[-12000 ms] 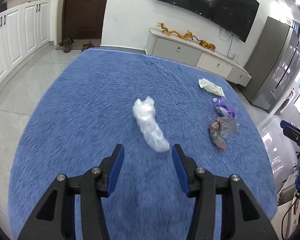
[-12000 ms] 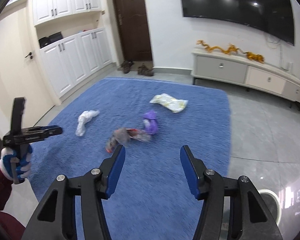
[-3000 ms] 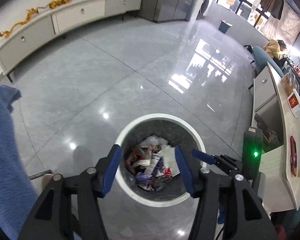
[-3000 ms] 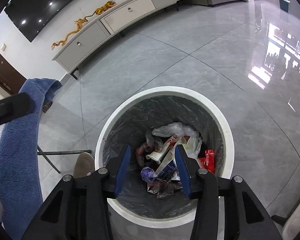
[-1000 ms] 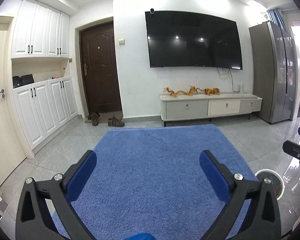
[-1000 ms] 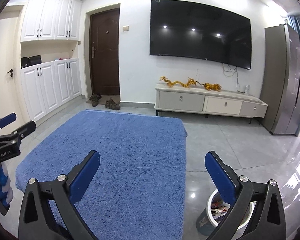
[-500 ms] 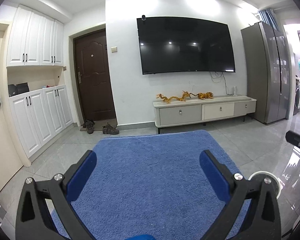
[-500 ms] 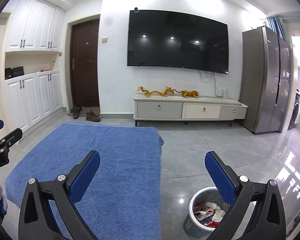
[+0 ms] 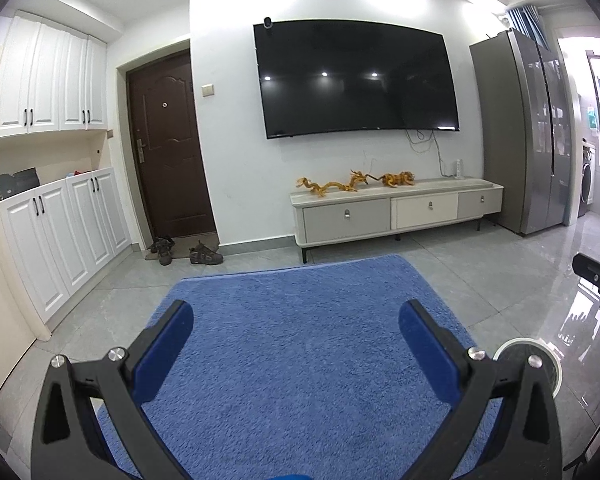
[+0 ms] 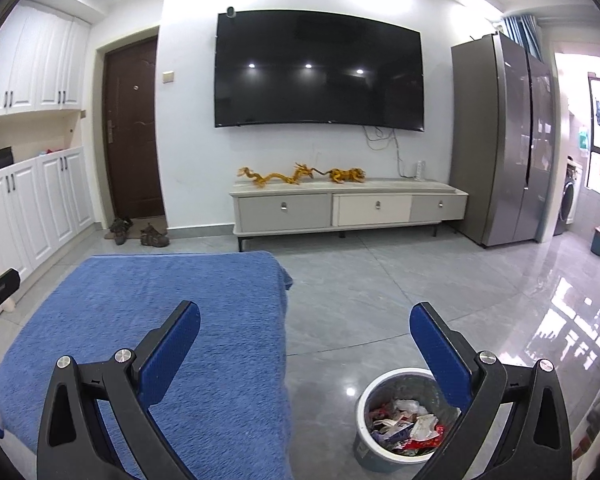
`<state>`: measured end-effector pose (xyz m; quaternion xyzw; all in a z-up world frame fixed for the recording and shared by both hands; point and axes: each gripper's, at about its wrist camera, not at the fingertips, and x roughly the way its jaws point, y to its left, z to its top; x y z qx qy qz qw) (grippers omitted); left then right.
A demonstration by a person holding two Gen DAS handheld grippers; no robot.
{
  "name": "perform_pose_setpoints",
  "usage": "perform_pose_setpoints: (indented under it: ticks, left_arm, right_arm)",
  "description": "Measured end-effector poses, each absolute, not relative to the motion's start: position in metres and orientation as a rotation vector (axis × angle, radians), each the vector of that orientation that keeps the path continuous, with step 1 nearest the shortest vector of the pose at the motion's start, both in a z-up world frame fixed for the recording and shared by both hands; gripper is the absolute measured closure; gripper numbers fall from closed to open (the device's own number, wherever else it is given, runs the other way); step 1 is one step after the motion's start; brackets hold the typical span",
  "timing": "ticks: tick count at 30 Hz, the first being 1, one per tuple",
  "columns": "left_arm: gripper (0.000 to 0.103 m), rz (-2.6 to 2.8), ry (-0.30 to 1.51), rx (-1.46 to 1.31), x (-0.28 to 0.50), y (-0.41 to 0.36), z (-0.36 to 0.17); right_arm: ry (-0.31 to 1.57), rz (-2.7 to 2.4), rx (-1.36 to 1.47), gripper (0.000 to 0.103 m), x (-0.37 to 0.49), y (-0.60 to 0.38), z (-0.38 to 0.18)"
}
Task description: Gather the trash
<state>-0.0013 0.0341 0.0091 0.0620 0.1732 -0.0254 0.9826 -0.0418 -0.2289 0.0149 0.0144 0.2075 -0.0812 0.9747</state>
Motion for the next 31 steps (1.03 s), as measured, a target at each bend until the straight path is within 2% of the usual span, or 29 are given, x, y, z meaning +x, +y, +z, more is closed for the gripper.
perform_pose_setpoints:
  ticks: [14,31]
  left_arm:
    - [0.0,-0.044,0.373,0.118,0.028,0.033,0.004]
    - [0.0,0.009,0.39,0.114,0.026,0.044,0.009]
  right_arm:
    - [0.425,-0.189,0.011,0.0,-0.009,-0.229,0.012]
    - [0.413,-0.16,0.005,0.0,-0.006,-0.221,0.015]
